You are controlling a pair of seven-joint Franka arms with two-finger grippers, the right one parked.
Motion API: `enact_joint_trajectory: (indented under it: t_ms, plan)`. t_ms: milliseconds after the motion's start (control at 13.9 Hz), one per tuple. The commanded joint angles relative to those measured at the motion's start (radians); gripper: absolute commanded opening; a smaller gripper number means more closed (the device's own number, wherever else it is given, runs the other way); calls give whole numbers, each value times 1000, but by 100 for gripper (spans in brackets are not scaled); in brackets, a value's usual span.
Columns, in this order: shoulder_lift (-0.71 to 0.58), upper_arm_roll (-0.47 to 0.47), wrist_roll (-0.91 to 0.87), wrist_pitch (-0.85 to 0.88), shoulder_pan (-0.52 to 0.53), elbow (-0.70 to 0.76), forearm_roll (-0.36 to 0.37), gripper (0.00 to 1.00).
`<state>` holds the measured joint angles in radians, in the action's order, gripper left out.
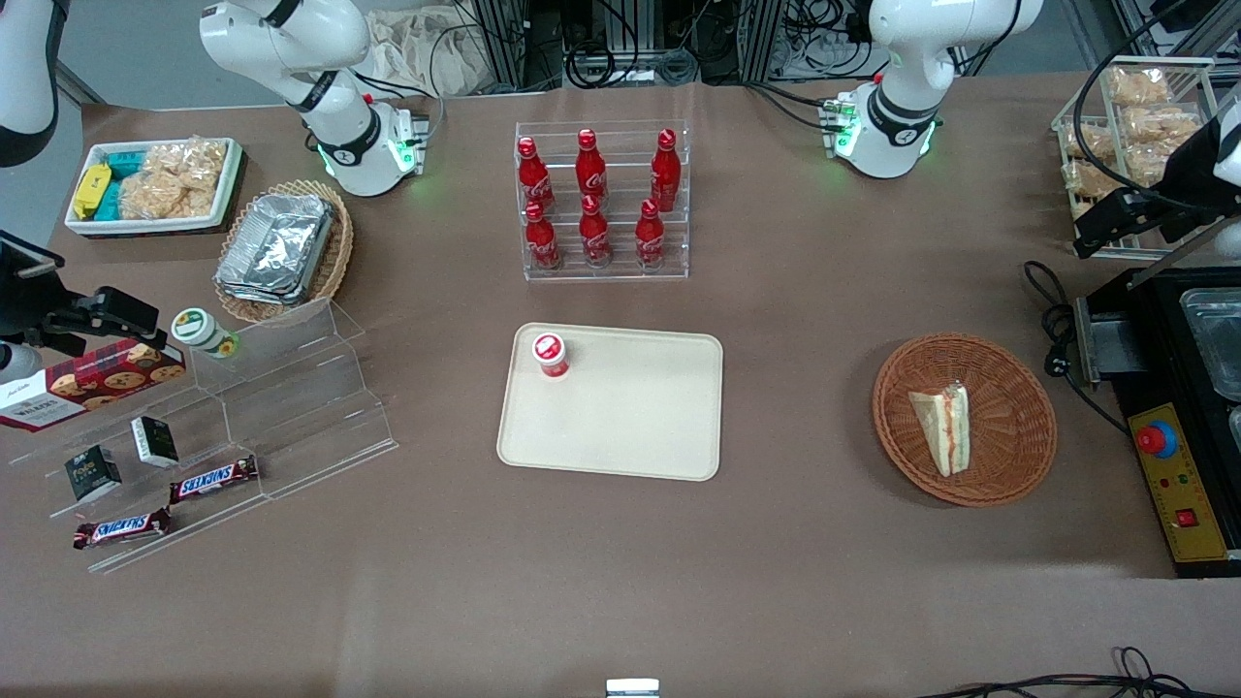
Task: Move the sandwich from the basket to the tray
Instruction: 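Move the left gripper over the wrapped sandwich in the wicker basket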
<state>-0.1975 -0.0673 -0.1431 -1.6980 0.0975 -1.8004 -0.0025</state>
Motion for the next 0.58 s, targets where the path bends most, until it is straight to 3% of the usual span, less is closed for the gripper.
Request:
enact_joint_trajectory:
  t_ms: [0, 505]
  plan:
    - [9, 11, 7, 18, -15, 13, 36, 100]
    - [81, 14, -50, 15, -5, 13, -31, 100]
